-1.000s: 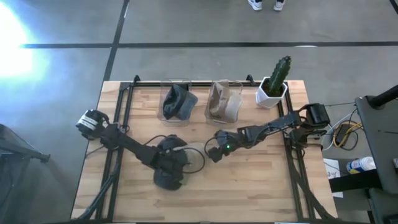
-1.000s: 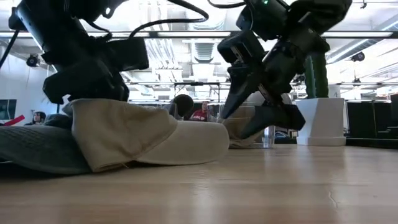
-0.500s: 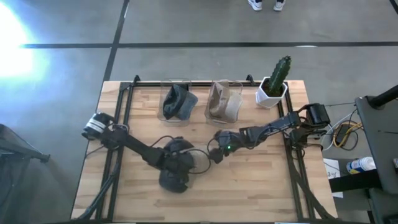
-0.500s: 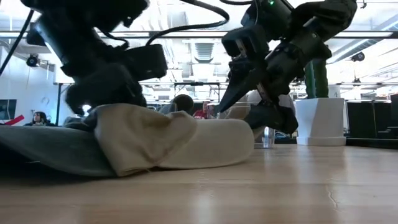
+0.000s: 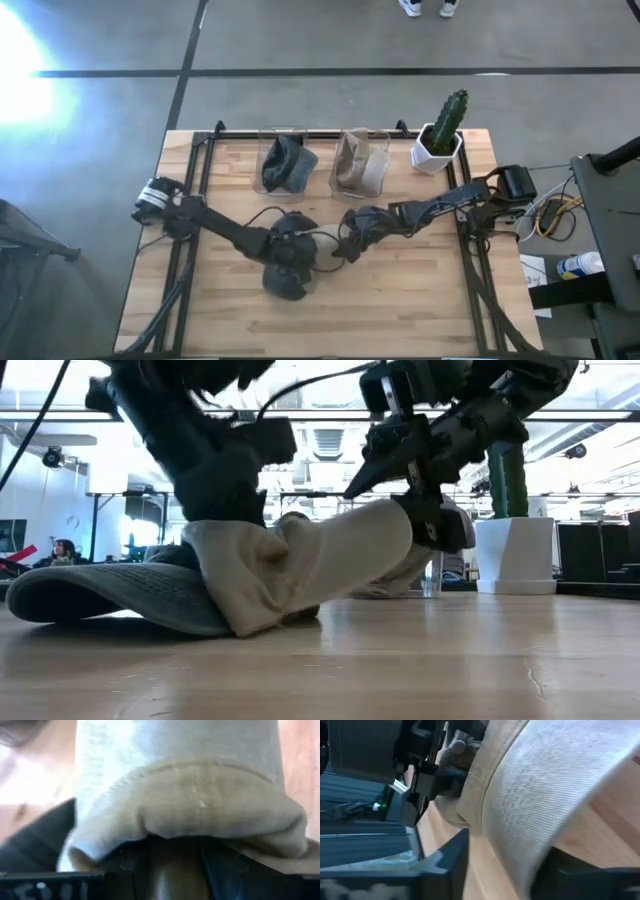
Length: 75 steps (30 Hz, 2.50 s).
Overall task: Pick & Place hat
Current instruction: Put the brown cap into the right transparent bin
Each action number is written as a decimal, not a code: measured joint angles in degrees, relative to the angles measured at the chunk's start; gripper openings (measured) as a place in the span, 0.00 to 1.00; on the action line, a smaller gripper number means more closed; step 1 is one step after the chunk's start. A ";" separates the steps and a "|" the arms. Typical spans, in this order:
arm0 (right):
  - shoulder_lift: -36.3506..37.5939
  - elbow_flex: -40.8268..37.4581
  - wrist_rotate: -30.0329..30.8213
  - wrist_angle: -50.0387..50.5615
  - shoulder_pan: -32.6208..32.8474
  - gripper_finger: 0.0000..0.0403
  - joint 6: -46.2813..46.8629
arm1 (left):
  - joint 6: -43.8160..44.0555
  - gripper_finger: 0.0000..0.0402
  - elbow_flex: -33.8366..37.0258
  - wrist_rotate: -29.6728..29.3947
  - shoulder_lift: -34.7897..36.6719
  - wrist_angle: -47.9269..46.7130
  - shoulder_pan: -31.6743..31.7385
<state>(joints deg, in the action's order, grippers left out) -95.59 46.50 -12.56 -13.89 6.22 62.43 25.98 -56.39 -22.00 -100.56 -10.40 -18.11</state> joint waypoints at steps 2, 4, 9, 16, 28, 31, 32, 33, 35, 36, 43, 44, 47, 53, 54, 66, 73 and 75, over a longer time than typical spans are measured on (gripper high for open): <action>1.27 0.07 0.04 0.07 0.00 0.27 0.07 | 0.65 0.39 -1.37 -0.04 1.57 -4.27 0.00; 2.68 0.08 0.47 0.35 -0.03 0.17 0.01 | 2.06 0.39 -2.65 -0.02 3.21 -9.72 -0.15; 7.22 0.09 1.17 3.41 -0.17 0.04 -1.39 | 10.27 0.39 -4.33 0.02 8.22 -21.86 -1.19; 18.92 0.09 12.61 6.46 -0.24 0.04 -6.17 | 20.79 0.39 -4.30 -1.66 17.19 -27.58 -3.67; 34.31 5.22 49.86 24.16 -2.55 0.03 -20.43 | 27.12 0.39 -4.34 -15.91 25.28 -27.16 -7.02; 34.04 9.50 49.37 39.15 -4.84 0.03 -14.32 | 27.06 0.39 -4.34 -16.02 25.34 -27.17 -7.02; 33.53 10.94 48.62 43.79 -5.52 0.03 -11.25 | 27.06 0.39 -4.34 -16.02 25.31 -27.16 -7.02; 32.96 12.35 47.61 47.61 -5.97 0.03 -8.75 | 27.04 0.39 -4.34 -16.04 25.25 -27.14 -7.02; 31.56 14.80 44.51 53.17 -6.96 0.03 -4.34 | 27.04 0.39 -4.34 -16.04 24.88 -27.16 -7.02; 30.75 15.91 42.32 54.92 -7.92 0.03 -2.34 | 27.02 0.39 -4.33 -16.04 24.70 -27.17 -7.02; 22.79 21.48 27.35 56.70 -16.01 0.03 -0.30 | 26.93 0.39 -4.27 -16.04 23.43 -27.17 -7.02; 21.41 22.17 26.69 57.04 -17.02 0.03 -1.35 | 26.93 0.39 -4.27 -16.03 23.40 -27.14 -7.02; 16.64 23.04 23.06 59.15 -21.44 0.03 -2.84 | 26.95 0.39 -4.27 -16.05 23.42 -27.00 -7.02; 7.60 23.47 14.81 59.88 -26.86 0.03 -4.86 | 27.12 0.39 -4.27 -16.38 23.49 -26.84 -7.02; 6.10 23.47 14.29 60.07 -27.00 0.03 -5.41 | 27.12 0.39 -4.27 -16.50 23.49 -26.83 -7.02; 2.16 23.03 12.44 59.48 -26.33 0.12 -13.00 | 26.88 0.39 -0.37 -14.74 23.53 -27.14 -6.99; 10.02 23.12 18.97 58.57 -25.44 0.26 -14.94 | 32.84 0.39 4.48 2.69 23.53 -26.94 -8.13; 12.47 23.12 20.09 58.49 -25.33 0.32 -15.22 | 34.35 0.39 5.30 3.81 23.53 -26.67 -9.20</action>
<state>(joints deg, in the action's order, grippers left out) -83.12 69.63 7.54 44.60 -19.11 47.21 60.33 -51.09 -18.18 -77.03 -37.07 -27.30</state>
